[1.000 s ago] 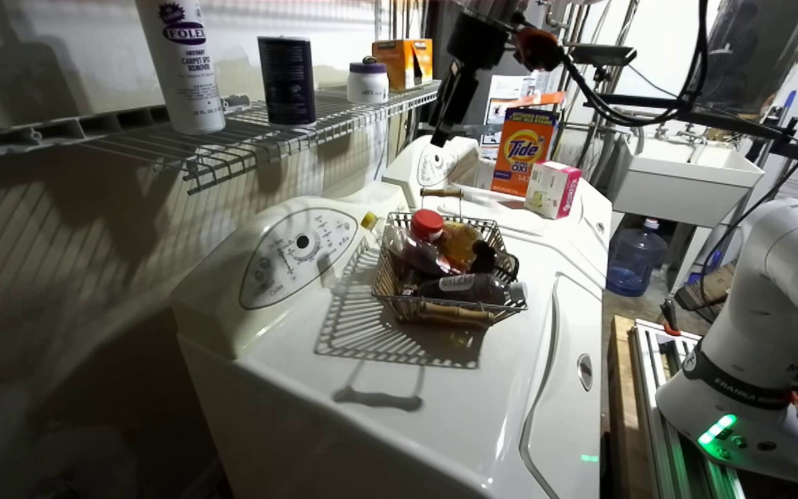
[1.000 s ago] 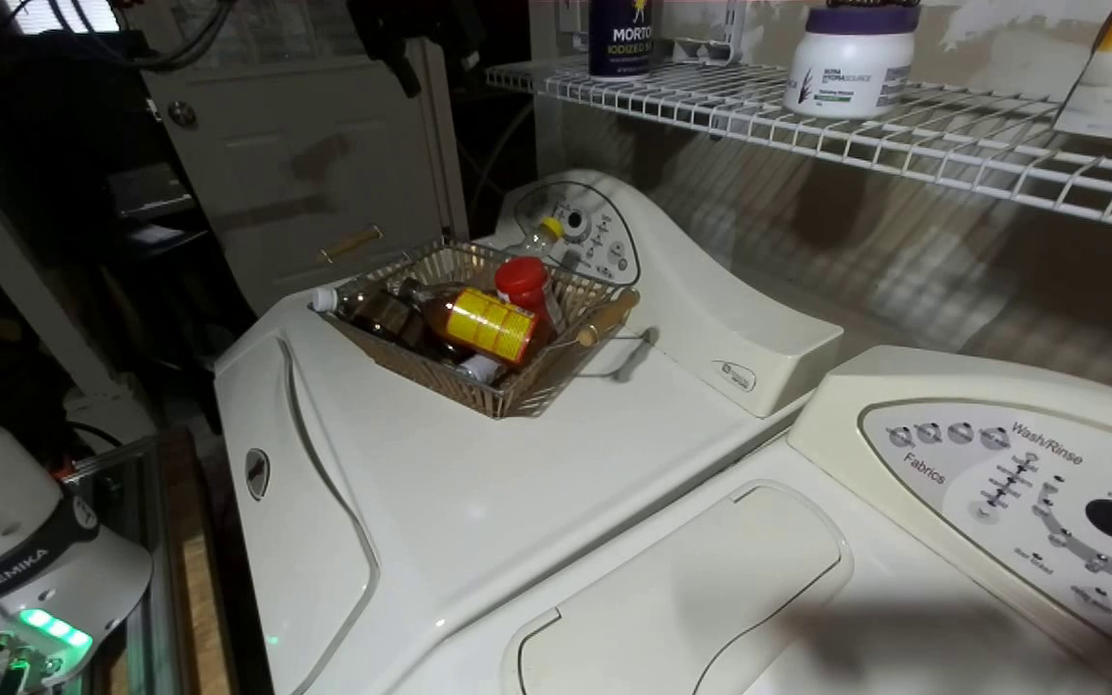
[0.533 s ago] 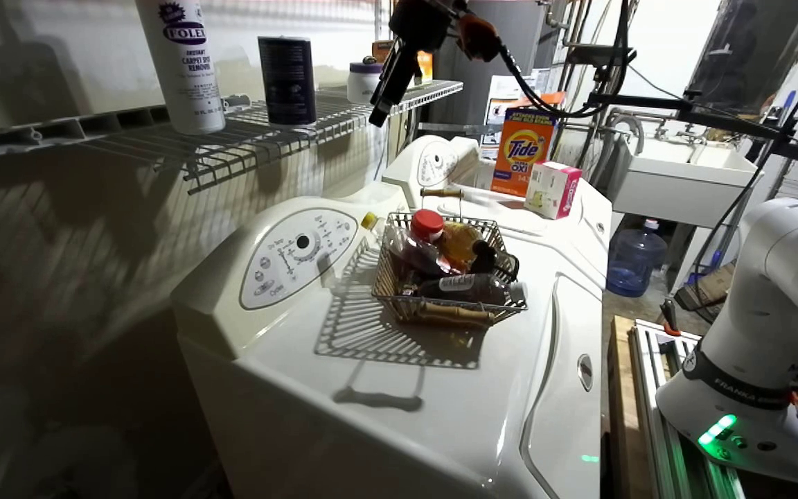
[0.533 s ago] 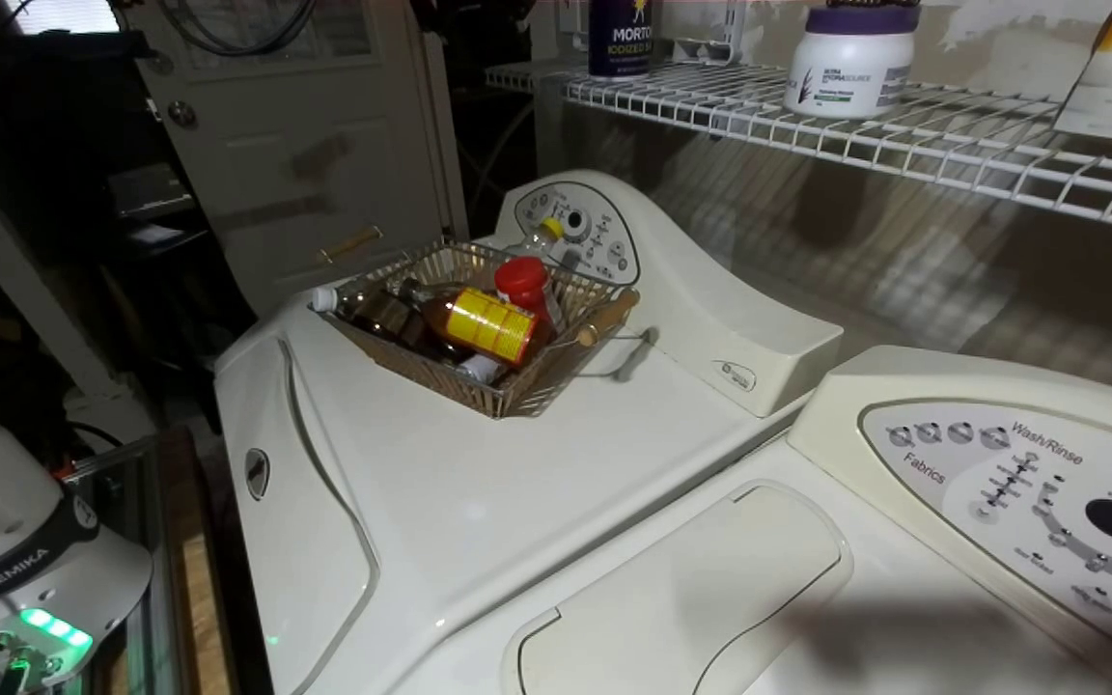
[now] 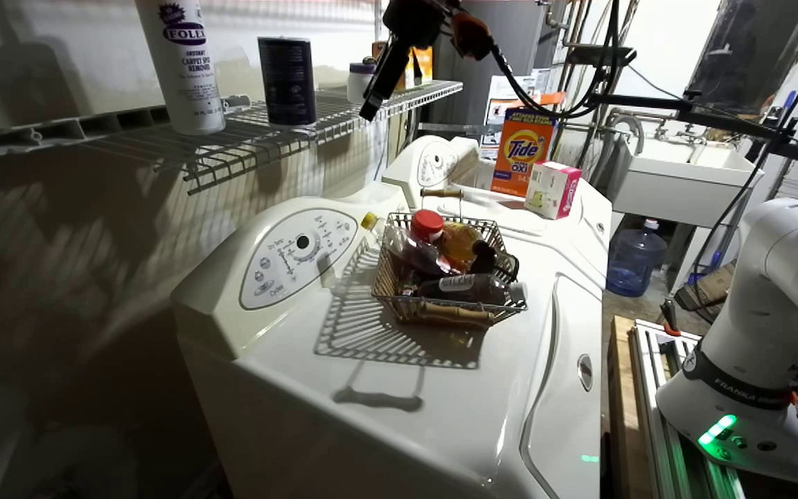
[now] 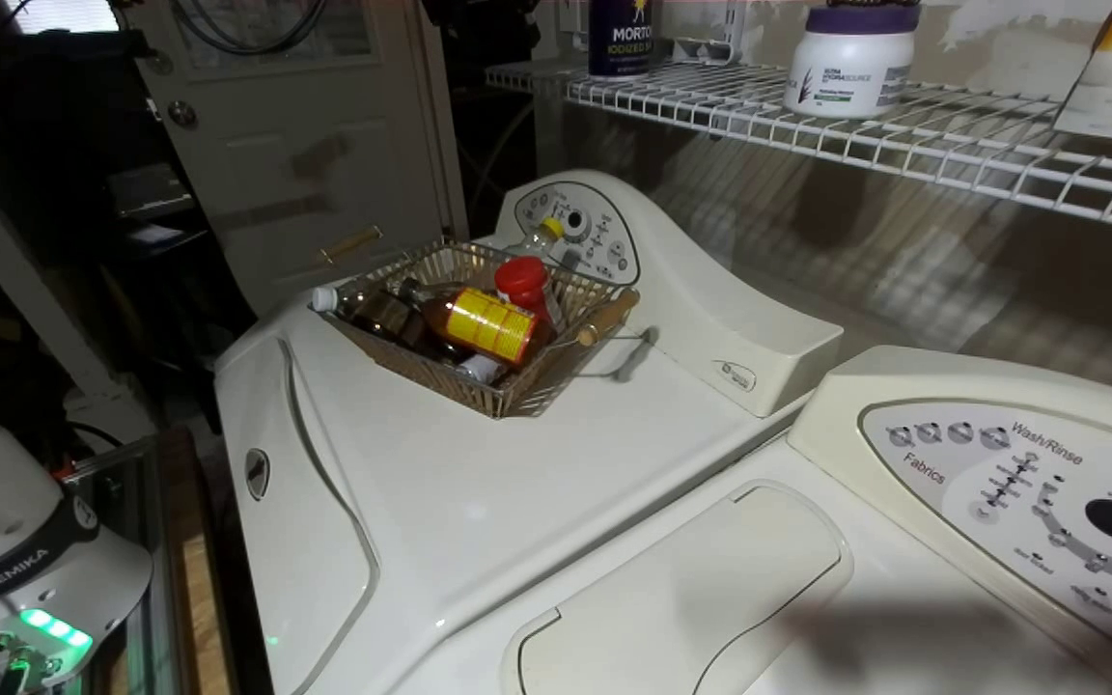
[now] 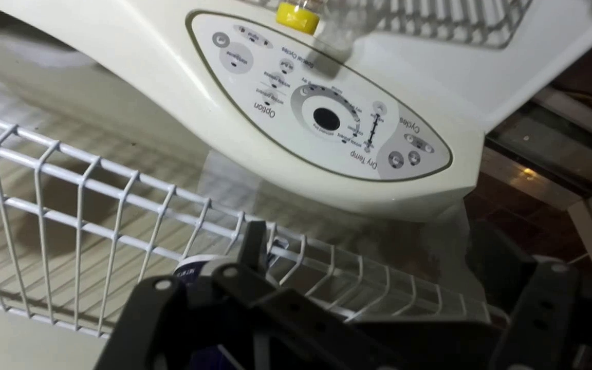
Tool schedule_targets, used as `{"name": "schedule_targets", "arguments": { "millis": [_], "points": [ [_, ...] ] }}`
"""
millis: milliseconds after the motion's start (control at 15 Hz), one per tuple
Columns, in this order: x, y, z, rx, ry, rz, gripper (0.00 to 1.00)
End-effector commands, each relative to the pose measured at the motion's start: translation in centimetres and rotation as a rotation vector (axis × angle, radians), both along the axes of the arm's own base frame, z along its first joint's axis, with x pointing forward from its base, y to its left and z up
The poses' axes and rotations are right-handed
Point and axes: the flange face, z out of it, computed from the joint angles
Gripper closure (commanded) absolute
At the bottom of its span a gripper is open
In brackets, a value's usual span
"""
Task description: Pick up the black container on the bottom shelf and put it in the basket.
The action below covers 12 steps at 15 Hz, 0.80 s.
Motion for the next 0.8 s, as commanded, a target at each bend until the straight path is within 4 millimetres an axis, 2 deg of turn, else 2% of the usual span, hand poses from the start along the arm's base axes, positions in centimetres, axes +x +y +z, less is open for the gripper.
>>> {"name": "schedule_targets", "arguments": {
  "millis": [0,200,733],
  "points": [
    [1.2,-0.3,1.0,0.054,-0.103,-0.056,0.00],
    [2.2,-0.7,1.4,0.081,-0.168,-0.078,0.00],
    [5.7,-0.8,1.0,0.203,-0.312,-0.114,0.00]
  ]
}}
